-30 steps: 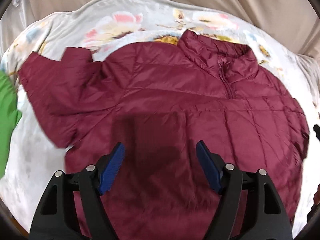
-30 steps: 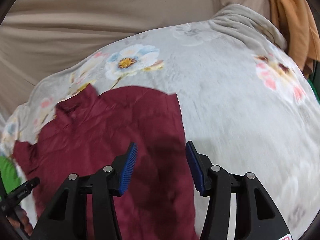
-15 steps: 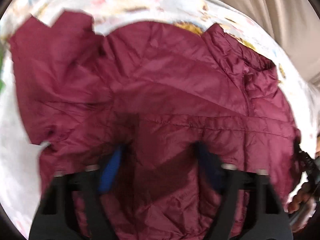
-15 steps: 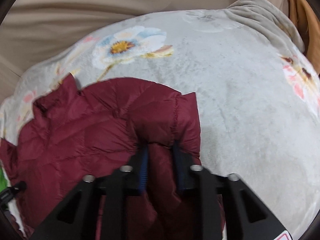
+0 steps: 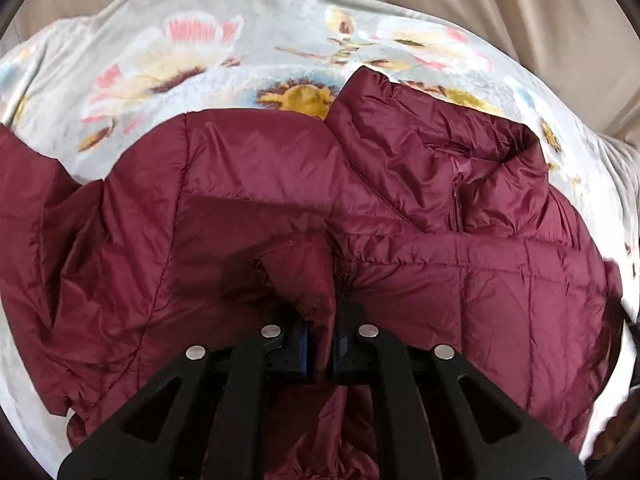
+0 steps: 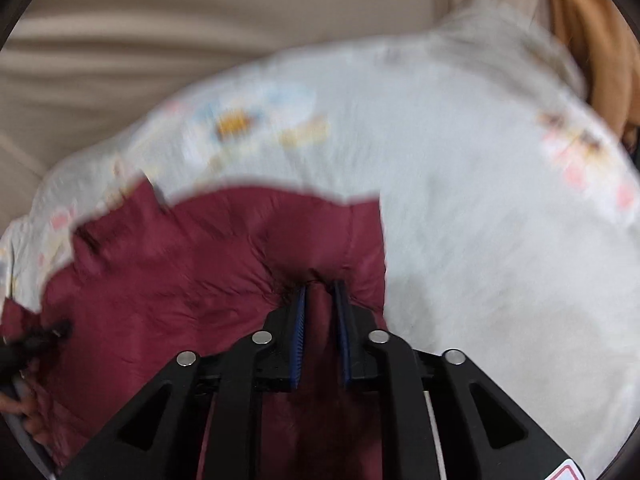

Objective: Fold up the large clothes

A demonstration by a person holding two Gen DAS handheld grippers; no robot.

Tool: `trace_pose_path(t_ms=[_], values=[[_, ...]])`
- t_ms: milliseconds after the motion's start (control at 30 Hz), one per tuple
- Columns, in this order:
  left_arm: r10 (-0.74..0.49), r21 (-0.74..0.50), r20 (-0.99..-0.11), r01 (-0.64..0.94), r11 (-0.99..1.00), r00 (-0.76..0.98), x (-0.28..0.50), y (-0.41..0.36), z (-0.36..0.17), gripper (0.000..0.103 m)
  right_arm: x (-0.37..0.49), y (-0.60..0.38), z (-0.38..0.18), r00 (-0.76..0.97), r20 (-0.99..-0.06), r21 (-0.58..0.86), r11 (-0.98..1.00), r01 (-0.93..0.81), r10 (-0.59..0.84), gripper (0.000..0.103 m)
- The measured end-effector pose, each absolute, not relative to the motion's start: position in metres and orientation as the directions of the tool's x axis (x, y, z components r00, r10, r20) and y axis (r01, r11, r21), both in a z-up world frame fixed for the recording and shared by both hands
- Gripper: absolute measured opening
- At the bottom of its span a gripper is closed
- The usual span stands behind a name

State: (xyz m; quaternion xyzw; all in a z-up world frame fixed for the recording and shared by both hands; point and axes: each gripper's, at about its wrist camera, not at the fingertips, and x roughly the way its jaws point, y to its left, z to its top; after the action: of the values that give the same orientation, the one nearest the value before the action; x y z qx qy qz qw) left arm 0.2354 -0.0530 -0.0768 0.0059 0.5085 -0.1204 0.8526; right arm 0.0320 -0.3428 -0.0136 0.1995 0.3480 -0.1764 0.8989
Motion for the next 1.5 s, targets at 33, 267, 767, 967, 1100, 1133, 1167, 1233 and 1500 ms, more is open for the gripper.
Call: trace_pose_path(t_ms=[33, 267, 767, 967, 1100, 1133, 1167, 1233, 1500], values=[[-0.2, -0.117, -0.869, 0.204, 0.972, 0.453, 0.236, -0.053, -0.079, 0.008, 0.032, -0.334, -0.008, 0.711, -0.689, 0.266, 0.866, 0.424, -0.137, 0.014], [-0.164, -0.077, -0.87, 0.201, 0.977, 0.465, 0.231, -0.06, -0.085, 0.01, 0.045, -0.26, -0.059, 0.589, -0.807, 0.168, 0.968, 0.184, 0.029, 0.0], [-0.117, -0.034, -0.874, 0.18, 0.983, 0.472, 0.181, -0.067, -0.077, 0.024, 0.031, -0.362, -0.063, 0.528, -0.834, 0.127, 0.875, 0.468, -0.161, 0.0], [-0.125, -0.038, -0.857, 0.18, 0.983, 0.499, 0.173, -0.06, -0.084, 0.027, 0.021, -0.367, -0.044, 0.6, -0.778, 0.169, 0.858, 0.485, -0.186, 0.0], [-0.183, -0.149, -0.852, 0.108, 0.983, 0.49, 0.167, -0.035, -0.074, 0.033, 0.034, -0.364, -0.08, 0.484, -0.851, 0.074, 0.865, 0.496, -0.205, 0.0], [-0.189, -0.173, -0.843, 0.079, 0.982, 0.503, 0.164, -0.022, -0.066, 0.033, 0.031, -0.359, -0.07, 0.482, -0.849, 0.062, 0.864, 0.499, -0.217, 0.0], [-0.183, -0.189, -0.83, 0.042, 0.981, 0.526, 0.16, -0.006, -0.057, 0.039, 0.027, -0.354, -0.06, 0.508, -0.836, 0.083, 0.867, 0.491, -0.208, 0.005], [-0.161, -0.218, -0.803, -0.032, 0.975, 0.574, 0.156, 0.026, -0.04, 0.054, 0.016, -0.335, -0.036, 0.571, -0.802, 0.128, 0.884, 0.45, -0.174, 0.006], [0.071, -0.283, -0.783, -0.456, 0.844, 0.617, 0.197, 0.227, -0.025, 0.078, -0.026, -0.229, -0.022, 0.594, -0.805, 0.19, 0.951, 0.244, 0.009, 0.009]])
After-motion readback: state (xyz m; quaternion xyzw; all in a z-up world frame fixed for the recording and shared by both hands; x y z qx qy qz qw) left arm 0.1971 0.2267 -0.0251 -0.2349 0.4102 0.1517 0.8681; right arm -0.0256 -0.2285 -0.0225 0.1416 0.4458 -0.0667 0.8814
